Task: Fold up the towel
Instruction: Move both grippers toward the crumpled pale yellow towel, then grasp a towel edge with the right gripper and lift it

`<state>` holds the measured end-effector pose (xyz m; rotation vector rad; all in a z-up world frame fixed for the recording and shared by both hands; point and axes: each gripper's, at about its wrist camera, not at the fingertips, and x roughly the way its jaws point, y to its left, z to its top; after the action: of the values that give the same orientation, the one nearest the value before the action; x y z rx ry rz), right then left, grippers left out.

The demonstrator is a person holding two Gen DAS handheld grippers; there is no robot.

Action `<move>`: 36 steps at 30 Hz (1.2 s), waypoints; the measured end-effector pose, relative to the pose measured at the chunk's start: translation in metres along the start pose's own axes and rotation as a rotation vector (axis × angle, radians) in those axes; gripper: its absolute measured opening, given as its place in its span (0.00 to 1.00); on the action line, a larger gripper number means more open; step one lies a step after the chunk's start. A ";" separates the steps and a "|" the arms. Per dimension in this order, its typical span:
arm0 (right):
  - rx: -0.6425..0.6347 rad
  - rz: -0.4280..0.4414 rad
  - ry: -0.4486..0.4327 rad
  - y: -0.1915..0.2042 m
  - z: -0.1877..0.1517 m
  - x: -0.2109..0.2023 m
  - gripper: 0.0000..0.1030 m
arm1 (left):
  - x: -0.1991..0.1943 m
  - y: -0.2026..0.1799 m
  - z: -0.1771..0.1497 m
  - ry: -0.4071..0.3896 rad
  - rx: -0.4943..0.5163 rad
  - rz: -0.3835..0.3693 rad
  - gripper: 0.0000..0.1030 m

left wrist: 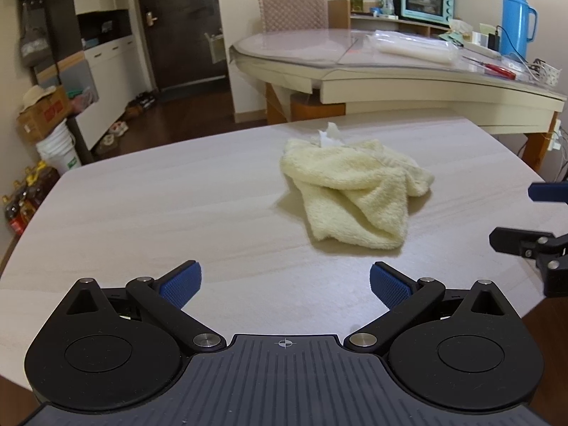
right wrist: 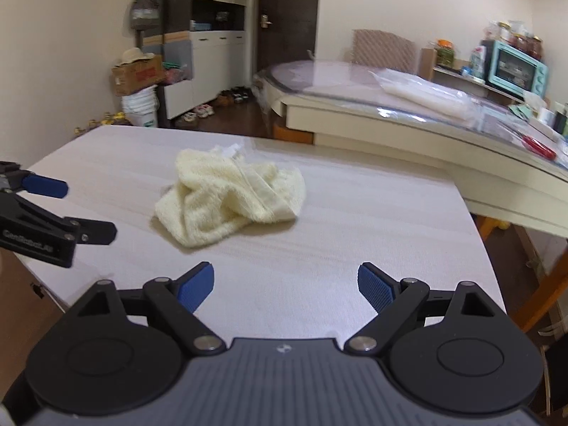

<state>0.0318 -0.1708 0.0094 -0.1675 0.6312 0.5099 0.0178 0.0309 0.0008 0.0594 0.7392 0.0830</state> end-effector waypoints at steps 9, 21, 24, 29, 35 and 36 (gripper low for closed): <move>-0.098 0.154 -0.020 0.008 0.043 0.037 0.74 | 0.019 0.028 0.017 0.007 0.012 -0.018 1.00; -0.176 0.353 0.052 0.019 0.093 0.105 0.58 | 0.049 0.054 0.038 0.009 0.000 -0.037 1.00; -0.171 0.379 0.088 0.020 0.094 0.116 0.58 | 0.053 0.056 0.039 0.011 0.007 -0.052 1.00; -0.136 0.405 0.137 0.014 0.085 0.124 0.42 | 0.058 0.060 0.040 0.013 0.014 -0.063 1.00; -0.133 0.397 0.085 0.007 0.083 0.106 0.11 | 0.061 0.064 0.040 0.020 0.024 -0.061 1.00; -0.131 0.396 0.073 0.006 0.084 0.103 0.11 | 0.062 0.066 0.041 0.024 0.030 -0.062 1.00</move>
<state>0.1431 -0.0988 0.0147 -0.1863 0.7059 0.9320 0.0872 0.1010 -0.0049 0.0644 0.7658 0.0129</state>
